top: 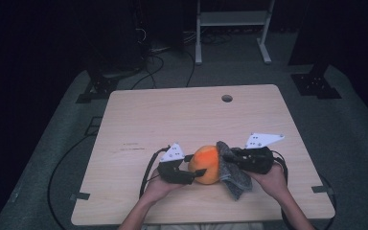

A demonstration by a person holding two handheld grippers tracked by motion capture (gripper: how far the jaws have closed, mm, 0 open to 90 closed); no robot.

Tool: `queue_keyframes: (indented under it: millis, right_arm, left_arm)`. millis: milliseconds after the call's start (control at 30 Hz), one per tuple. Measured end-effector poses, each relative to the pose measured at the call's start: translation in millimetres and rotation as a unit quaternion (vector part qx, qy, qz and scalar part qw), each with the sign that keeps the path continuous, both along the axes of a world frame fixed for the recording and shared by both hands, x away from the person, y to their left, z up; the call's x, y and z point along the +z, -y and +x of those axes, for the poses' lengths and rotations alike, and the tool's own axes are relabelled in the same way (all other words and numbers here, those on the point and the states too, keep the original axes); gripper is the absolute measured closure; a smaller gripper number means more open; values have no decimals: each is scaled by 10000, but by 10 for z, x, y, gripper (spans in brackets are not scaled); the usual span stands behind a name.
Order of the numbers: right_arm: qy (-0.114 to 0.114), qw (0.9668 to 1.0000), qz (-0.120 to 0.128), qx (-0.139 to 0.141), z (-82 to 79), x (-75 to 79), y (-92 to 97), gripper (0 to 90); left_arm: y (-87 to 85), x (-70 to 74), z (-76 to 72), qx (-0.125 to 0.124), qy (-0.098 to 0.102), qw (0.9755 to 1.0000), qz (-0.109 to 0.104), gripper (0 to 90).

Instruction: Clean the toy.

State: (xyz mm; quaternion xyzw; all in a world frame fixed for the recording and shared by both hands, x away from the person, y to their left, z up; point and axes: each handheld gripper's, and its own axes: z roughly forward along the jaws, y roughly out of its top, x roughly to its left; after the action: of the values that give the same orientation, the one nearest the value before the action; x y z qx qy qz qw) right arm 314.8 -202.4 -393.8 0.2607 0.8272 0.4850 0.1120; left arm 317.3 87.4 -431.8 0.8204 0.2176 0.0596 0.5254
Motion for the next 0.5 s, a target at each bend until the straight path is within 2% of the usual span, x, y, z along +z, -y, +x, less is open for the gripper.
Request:
queue_keyframes:
  millis: [67, 100, 167, 267, 333, 400, 500]
  right_arm:
    - [41, 10000, -33, 13, -20, -15, 6, 761]
    - [53, 10000, -45, 51, -33, -18, 5, 761]
    - [25, 9999, -24, 159, -56, -2, -7, 761]
    - [142, 9991, -76, 383, -104, 73, -105, 761]
    - [271, 9981, -189, 527, -140, 136, -202, 761]
    - [282, 9980, -250, 504, -123, 151, -206, 762]
    - [147, 9990, -201, 360, -53, 104, -93, 764]
  left_arm:
    - [-5, 14, 29, -9, -85, 9999, -125, 221]
    - [-8, 20, 56, 44, -190, 9996, -182, 173]
    - [19, 5, 74, 45, -243, 9996, -137, 131]
    - [80, -18, 1, -23, 35, 10000, -74, 260]
    - [94, -13, -30, -83, 117, 9999, 14, 313]
    - [70, -13, -28, -143, 81, 9999, 14, 331]
    - [54, -8, -39, -324, 73, 9994, 26, 309]
